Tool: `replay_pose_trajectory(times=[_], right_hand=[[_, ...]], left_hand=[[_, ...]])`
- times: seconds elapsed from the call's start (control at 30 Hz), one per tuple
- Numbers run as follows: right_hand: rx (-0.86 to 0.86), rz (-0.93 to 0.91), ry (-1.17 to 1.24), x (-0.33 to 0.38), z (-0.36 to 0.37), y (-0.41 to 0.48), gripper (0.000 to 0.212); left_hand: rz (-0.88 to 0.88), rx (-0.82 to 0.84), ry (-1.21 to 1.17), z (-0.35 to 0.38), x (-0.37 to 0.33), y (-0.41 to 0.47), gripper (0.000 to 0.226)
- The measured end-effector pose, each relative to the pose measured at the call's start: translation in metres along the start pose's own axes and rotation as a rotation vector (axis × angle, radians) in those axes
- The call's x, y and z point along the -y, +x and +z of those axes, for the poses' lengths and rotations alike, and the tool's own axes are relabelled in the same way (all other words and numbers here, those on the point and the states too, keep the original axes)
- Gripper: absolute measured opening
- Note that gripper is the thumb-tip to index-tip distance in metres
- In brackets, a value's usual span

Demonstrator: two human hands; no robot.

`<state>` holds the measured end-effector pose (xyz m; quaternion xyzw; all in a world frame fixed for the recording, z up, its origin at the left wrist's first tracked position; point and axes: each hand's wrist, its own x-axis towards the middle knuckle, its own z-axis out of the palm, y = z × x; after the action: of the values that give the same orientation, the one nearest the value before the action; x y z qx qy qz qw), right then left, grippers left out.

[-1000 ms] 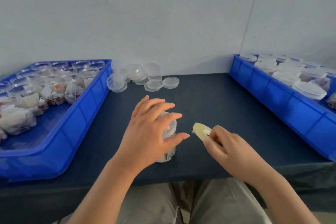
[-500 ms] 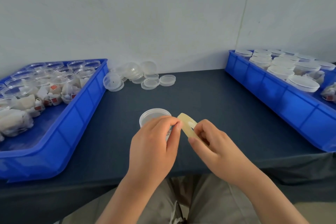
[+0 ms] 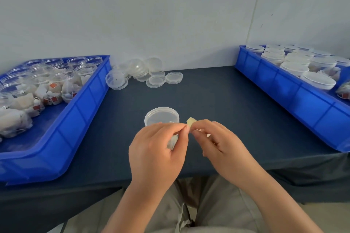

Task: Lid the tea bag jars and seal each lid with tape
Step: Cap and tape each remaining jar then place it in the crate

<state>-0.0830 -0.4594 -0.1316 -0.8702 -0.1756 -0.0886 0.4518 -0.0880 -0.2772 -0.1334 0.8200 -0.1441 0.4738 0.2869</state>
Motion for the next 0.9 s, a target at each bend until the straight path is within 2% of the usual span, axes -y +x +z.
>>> replay_pose_trajectory(times=[0.1,0.13,0.17,0.23,0.27,0.3,0.47,0.5,0.6,0.7,0.8,0.9], right_hand=[[-0.015,0.003,-0.057,-0.003,0.001,0.000,0.019],[-0.021,0.009,-0.070,-0.004,0.001,0.001,0.018],[-0.029,0.012,-0.080,-0.005,0.001,0.001,0.018],[-0.043,-0.001,-0.101,-0.004,0.001,0.002,0.019],[-0.044,-0.012,-0.115,-0.004,0.001,0.003,0.020],[-0.041,-0.022,-0.128,-0.003,0.001,0.004,0.021],[0.001,-0.037,-0.180,-0.002,0.001,0.005,0.021],[-0.003,-0.040,-0.176,-0.002,0.000,0.005,0.021],[0.002,-0.030,-0.177,-0.002,-0.003,0.006,0.021],[0.017,-0.010,-0.185,-0.001,-0.003,0.005,0.023],[0.003,0.002,-0.183,0.000,-0.002,0.005,0.025],[-0.007,0.028,-0.179,-0.002,-0.002,0.005,0.024]], left_hand=[[-0.075,-0.077,-0.205,0.000,0.014,-0.009,0.017],[-0.137,-0.095,-0.237,0.001,0.023,-0.012,0.027],[-0.237,-0.079,-0.239,0.002,0.032,-0.015,0.048],[-0.507,0.088,-0.301,0.006,0.044,-0.019,0.095],[-0.603,0.196,-0.385,0.009,0.045,-0.018,0.107],[-0.646,0.269,-0.453,0.012,0.048,-0.017,0.109],[-0.603,0.316,-0.478,0.018,0.057,-0.014,0.060],[-0.610,0.339,-0.506,0.015,0.056,-0.013,0.059],[-0.647,0.367,-0.572,0.010,0.052,-0.014,0.081],[-0.613,0.387,-0.551,0.008,0.048,-0.013,0.075],[-0.592,0.401,-0.540,0.008,0.043,-0.010,0.078],[-0.527,0.434,-0.502,0.006,0.039,-0.010,0.067]])
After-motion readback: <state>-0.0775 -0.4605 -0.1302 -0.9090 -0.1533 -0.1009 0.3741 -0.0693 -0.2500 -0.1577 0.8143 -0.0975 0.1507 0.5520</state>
